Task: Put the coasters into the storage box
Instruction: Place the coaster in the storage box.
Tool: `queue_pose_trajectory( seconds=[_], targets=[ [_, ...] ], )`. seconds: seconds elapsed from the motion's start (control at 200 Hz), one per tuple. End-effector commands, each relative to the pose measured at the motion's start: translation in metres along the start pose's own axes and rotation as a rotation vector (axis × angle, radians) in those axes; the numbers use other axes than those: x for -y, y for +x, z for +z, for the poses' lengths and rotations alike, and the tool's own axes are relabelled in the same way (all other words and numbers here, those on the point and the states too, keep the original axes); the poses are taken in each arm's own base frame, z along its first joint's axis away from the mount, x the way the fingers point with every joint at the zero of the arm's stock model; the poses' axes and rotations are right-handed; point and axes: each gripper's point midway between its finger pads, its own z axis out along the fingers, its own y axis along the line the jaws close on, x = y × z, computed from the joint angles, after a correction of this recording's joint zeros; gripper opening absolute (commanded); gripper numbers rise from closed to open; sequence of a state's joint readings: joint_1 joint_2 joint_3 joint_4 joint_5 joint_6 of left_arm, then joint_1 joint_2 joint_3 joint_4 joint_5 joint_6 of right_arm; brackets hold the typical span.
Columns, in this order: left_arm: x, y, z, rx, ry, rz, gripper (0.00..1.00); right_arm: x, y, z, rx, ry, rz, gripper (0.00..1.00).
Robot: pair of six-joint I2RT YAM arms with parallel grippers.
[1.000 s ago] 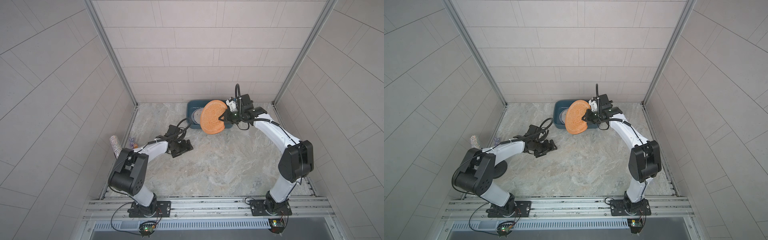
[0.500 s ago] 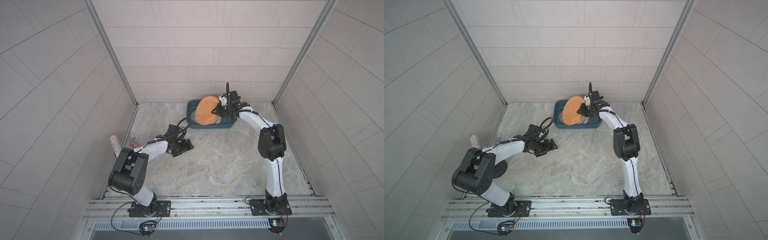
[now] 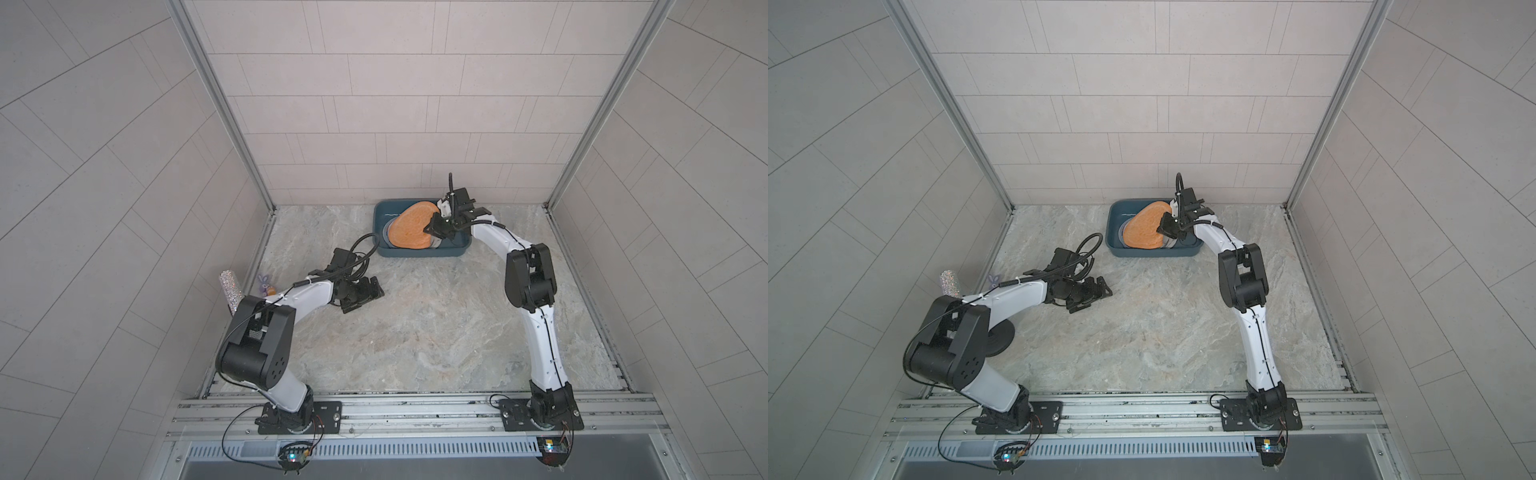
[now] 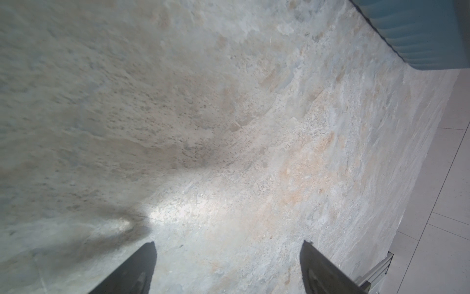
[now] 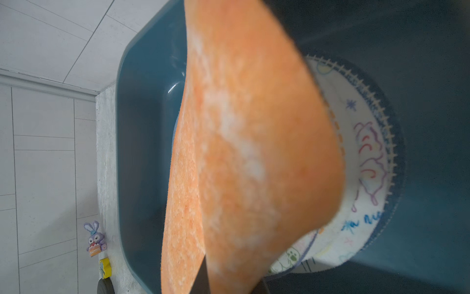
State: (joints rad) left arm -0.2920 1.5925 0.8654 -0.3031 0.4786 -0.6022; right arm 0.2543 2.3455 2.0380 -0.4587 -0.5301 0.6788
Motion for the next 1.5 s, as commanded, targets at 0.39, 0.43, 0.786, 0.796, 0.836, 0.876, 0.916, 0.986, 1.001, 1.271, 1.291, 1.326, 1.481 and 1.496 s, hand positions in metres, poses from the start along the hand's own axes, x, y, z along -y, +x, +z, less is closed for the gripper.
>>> queue_pose_trajectory(
  seconds=[0.39, 0.43, 0.786, 0.796, 0.836, 0.876, 0.916, 0.986, 1.001, 1.271, 1.291, 1.326, 1.481, 1.496],
  targets=[
    [-0.007, 0.003, -0.006, 0.005, -0.012, 0.001, 0.94, 0.046, -0.002, 0.003, -0.027, 0.158, 0.008, 0.26],
    [-0.006, 0.004, -0.007, 0.006, -0.014, 0.001, 0.94, 0.047, -0.003, 0.0, -0.023, 0.167, 0.001, 0.33],
    [-0.005, -0.001, -0.013, 0.027, -0.024, 0.007, 0.94, 0.04, -0.012, -0.036, 0.016, 0.245, -0.069, 0.68],
    [-0.005, -0.001, -0.013, 0.027, -0.026, 0.007, 0.94, 0.04, -0.012, -0.037, 0.015, 0.247, -0.07, 0.68],
    [-0.005, -0.002, -0.013, 0.031, -0.031, 0.011, 0.94, 0.04, -0.012, -0.039, 0.017, 0.249, -0.075, 0.69],
    [-0.006, -0.003, -0.015, 0.035, -0.037, 0.015, 0.95, 0.039, -0.012, -0.042, 0.018, 0.252, -0.08, 0.7],
    [-0.006, -0.004, -0.017, 0.042, -0.044, 0.021, 0.95, 0.038, -0.012, -0.045, 0.018, 0.255, -0.086, 0.72],
    [-0.006, -0.006, -0.021, 0.053, -0.057, 0.035, 0.96, 0.036, -0.011, -0.05, 0.016, 0.253, -0.1, 0.73],
    [-0.006, -0.007, -0.022, 0.057, -0.06, 0.037, 0.96, 0.034, -0.011, -0.051, 0.016, 0.25, -0.104, 0.74],
    [-0.01, -0.031, -0.055, 0.185, -0.181, 0.145, 1.0, 0.02, 0.001, -0.09, 0.035, 0.26, -0.25, 0.92],
    [-0.011, -0.033, -0.059, 0.198, -0.194, 0.155, 1.0, 0.02, 0.002, -0.094, 0.041, 0.263, -0.263, 0.94],
    [-0.013, -0.038, -0.065, 0.224, -0.217, 0.172, 1.0, 0.02, 0.005, -0.101, 0.049, 0.269, -0.287, 0.97],
    [-0.028, -0.061, -0.096, 0.357, -0.34, 0.201, 1.0, 0.025, 0.017, -0.134, 0.092, 0.316, -0.395, 1.0],
    [-0.029, -0.063, -0.098, 0.368, -0.348, 0.205, 1.0, 0.026, 0.018, -0.137, 0.098, 0.323, -0.405, 1.0]
  ],
)
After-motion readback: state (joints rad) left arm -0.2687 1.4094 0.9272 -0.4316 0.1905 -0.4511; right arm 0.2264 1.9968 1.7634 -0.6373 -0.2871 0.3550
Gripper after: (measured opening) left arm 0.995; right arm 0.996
